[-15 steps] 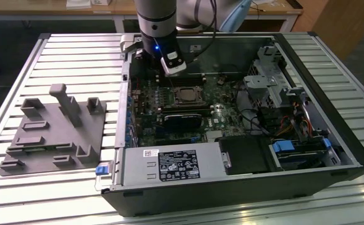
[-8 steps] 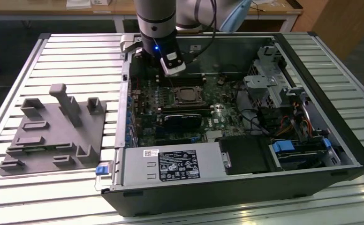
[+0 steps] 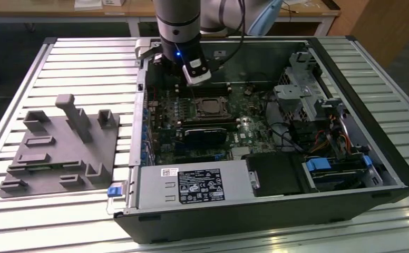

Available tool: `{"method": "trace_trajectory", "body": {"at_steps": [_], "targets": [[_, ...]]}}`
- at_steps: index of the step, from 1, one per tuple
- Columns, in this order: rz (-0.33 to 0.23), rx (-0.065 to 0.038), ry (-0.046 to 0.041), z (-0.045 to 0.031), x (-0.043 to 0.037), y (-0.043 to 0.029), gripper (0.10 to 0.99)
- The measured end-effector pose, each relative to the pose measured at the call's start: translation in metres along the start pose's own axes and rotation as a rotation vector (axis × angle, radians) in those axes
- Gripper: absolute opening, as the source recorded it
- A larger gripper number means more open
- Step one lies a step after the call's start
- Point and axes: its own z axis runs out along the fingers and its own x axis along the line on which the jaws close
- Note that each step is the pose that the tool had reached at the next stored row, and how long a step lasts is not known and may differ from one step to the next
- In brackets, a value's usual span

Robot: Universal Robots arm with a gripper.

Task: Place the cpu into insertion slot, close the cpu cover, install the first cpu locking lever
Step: 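Install the first cpu locking lever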

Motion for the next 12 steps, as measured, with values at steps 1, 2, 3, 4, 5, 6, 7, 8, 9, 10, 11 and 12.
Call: {"method": "trace_trajectory", "body": {"at_steps": [1, 2, 3, 4, 5, 6, 7, 8, 9, 10, 11, 12], "targets": [[0.000, 0.000, 0.0003, 0.0002, -0.0035, 0.0006, 0.106], [0.000, 0.000, 0.0007, 0.0003, -0.0070, 0.0012, 0.106], [0.000, 0.000, 0.0011, 0.0005, -0.0108, 0.0018, 0.106], [0.000, 0.000, 0.0016, 0.0007, -0.0146, 0.0025, 0.106], [0.001, 0.000, 0.0020, 0.0009, -0.0183, 0.0031, 0.106], [0.001, 0.000, 0.0025, 0.0011, -0.0219, 0.0037, 0.106], [0.001, 0.001, 0.0029, 0.0012, -0.0259, 0.0044, 0.106], [0.001, 0.001, 0.0033, 0.0014, -0.0295, 0.0050, 0.106], [0.001, 0.001, 0.0036, 0.0016, -0.0329, 0.0056, 0.106], [0.001, 0.001, 0.0039, 0.0017, -0.0361, 0.0061, 0.106], [0.001, 0.001, 0.0042, 0.0019, -0.0392, 0.0066, 0.106], [0.001, 0.001, 0.0045, 0.0020, -0.0420, 0.0071, 0.106]]}}
